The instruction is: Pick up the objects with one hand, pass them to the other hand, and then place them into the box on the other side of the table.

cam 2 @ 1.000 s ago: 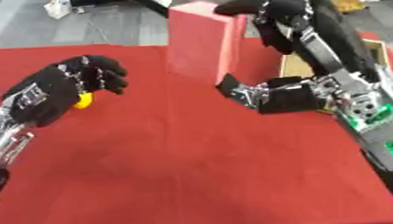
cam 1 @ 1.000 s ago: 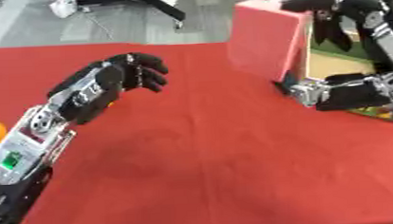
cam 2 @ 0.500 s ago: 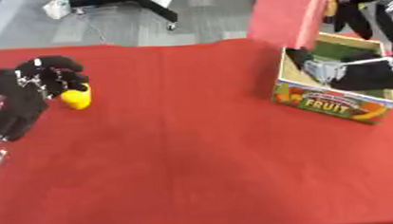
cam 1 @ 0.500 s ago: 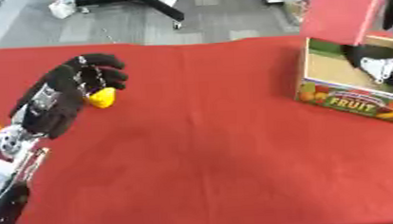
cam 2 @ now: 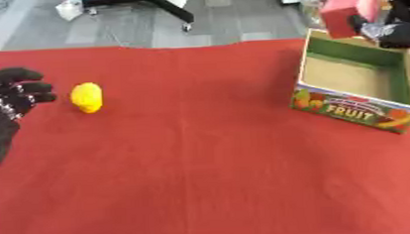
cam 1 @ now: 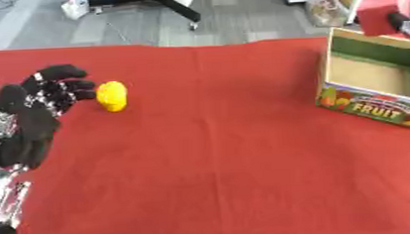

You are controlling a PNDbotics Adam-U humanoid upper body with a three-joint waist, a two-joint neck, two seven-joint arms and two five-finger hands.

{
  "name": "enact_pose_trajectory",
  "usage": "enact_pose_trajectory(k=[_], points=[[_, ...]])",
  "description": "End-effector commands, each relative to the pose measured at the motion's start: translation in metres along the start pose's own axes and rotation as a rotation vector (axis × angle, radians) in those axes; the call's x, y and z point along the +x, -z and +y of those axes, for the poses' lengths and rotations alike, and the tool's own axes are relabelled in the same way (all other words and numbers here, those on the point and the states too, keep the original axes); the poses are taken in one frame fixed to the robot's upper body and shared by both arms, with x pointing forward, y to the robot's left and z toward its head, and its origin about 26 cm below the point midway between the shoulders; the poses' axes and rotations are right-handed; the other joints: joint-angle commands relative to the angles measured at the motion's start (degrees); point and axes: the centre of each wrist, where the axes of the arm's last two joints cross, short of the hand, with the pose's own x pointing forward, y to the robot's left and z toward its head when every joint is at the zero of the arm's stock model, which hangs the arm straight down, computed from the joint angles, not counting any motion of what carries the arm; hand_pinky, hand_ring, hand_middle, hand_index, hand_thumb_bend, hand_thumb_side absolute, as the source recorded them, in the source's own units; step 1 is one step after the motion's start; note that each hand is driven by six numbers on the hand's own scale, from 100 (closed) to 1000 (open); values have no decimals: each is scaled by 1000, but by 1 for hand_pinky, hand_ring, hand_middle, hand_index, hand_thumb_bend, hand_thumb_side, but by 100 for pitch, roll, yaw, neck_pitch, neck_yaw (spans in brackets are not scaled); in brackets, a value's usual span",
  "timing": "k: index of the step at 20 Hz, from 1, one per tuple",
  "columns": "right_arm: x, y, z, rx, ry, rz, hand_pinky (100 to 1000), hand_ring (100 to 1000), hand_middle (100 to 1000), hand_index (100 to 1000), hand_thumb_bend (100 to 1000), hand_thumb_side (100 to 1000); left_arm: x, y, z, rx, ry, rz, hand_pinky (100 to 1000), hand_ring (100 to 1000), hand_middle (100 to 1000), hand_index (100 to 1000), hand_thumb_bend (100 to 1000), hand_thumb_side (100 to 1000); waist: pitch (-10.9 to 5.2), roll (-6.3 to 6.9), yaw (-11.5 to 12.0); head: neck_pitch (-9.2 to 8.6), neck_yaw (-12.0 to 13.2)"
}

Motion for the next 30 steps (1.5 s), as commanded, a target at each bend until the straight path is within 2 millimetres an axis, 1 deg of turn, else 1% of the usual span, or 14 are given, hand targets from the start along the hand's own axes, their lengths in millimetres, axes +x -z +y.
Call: enact_pose_trajectory(k=[1, 7, 9, 11, 13, 16, 17, 18, 19, 23, 27, 28, 29, 30], points=[[-28, -8, -13, -24, -24, 100, 448, 100, 100, 738, 100, 522, 10, 4, 1, 9, 19, -42, 757, 731, 715, 801, 531, 774, 16, 70, 33, -57, -47], [-54, -24, -9, -20, -30, 198, 475, 123, 100, 798, 134, 617, 8, 1, -2, 22, 7, -45, 757, 730, 714, 801, 533, 773, 1, 55, 77, -46, -90], [-61, -30, -6, 6, -44, 239, 484, 139, 109, 839, 203, 684, 6, 0, -2, 28, 4, -42, 757, 731, 714, 801, 534, 773, -4, 55, 83, -46, -107], [-67, -35, -3, 44, -57, 268, 482, 141, 111, 862, 255, 705, 5, -2, -2, 36, 3, -40, 757, 731, 714, 801, 535, 773, -9, 58, 85, -46, -116], [-72, -40, 0, 79, -75, 297, 476, 154, 125, 952, 437, 746, 4, -4, -2, 45, 3, -37, 757, 731, 714, 801, 535, 774, -11, 61, 83, -44, -119], [-74, -44, 0, 124, -120, 300, 469, 158, 131, 989, 572, 777, 3, -6, -1, 51, 6, -33, 757, 731, 714, 801, 535, 773, -14, 65, 76, -38, -115], [-74, -44, -1, 129, -135, 292, 470, 158, 132, 994, 629, 814, 2, -7, -1, 53, 6, -32, 757, 731, 714, 801, 532, 771, -15, 66, 72, -38, -113], [-73, -44, -2, 132, -145, 282, 470, 157, 133, 996, 625, 769, 2, -7, -1, 55, 6, -32, 757, 731, 714, 801, 535, 774, -17, 66, 68, -37, -112], [-72, -44, -2, 135, -151, 272, 470, 157, 133, 996, 625, 769, 2, -7, -1, 56, 6, -31, 757, 731, 714, 801, 535, 774, -18, 65, 63, -33, -112], [-65, -43, -7, 144, -170, 213, 481, 161, 143, 1000, 650, 695, 1, -8, -1, 58, 7, -25, 757, 731, 713, 800, 533, 775, -16, 64, 39, -34, -105], [-45, -39, -20, 81, -179, 102, 483, 150, 133, 1000, 621, 635, 2, -9, 3, 63, 27, -20, 756, 731, 713, 800, 527, 777, 2, 63, -7, -44, -68], [-37, -39, -23, 43, -169, 66, 485, 147, 128, 1000, 554, 566, 3, -9, 5, 66, 36, -18, 756, 730, 712, 799, 525, 776, 6, 62, -24, -46, -57], [-29, -38, -24, -5, -142, 26, 487, 145, 128, 995, 508, 536, 4, -9, 7, 71, 48, -17, 755, 730, 712, 799, 524, 775, 11, 60, -45, -50, -47], [-19, -38, -22, -50, -102, -14, 488, 142, 128, 971, 396, 517, 5, -9, 9, 77, 59, -16, 755, 729, 711, 798, 521, 772, 15, 60, -64, -59, -38]])
